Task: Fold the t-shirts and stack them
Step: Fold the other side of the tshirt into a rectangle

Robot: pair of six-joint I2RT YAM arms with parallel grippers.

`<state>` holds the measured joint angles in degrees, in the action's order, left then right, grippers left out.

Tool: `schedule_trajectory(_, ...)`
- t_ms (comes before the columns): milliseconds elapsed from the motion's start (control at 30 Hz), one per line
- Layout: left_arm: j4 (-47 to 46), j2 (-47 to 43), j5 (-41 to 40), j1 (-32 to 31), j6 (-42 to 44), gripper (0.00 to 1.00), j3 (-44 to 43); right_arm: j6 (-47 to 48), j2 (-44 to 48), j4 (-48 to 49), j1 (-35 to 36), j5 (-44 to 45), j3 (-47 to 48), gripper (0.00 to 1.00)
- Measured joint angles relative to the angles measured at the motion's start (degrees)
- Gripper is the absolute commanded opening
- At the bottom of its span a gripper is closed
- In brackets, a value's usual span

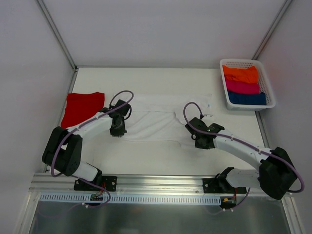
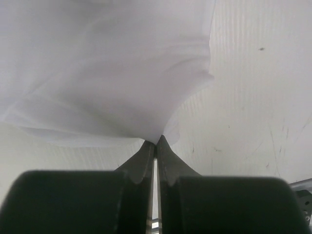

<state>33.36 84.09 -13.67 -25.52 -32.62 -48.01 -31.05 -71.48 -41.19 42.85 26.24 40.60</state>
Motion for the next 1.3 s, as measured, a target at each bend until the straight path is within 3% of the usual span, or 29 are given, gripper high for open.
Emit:
schedule_trajectory(233, -0.15, 1.73, -0.87, -0.44, 0.17, 0.08, -6.84, 0.87, -0.42, -0.72, 0.00, 5.51, 5.99, 0.01)
schedule_trajectory(767, 0.61, 5.84, -7.78, -0.44, 0.39, 0.08, -9.38, 6.29, -17.64, 5.09, -0.31, 9.35, 17.90, 0.01)
schedule_trajectory(1300, 2.86, 11.56, -11.52, 1.01, 0.26, 0.08, -21.05, 12.11, -22.86, 5.57, -7.17, 12.15, 25.86, 0.00)
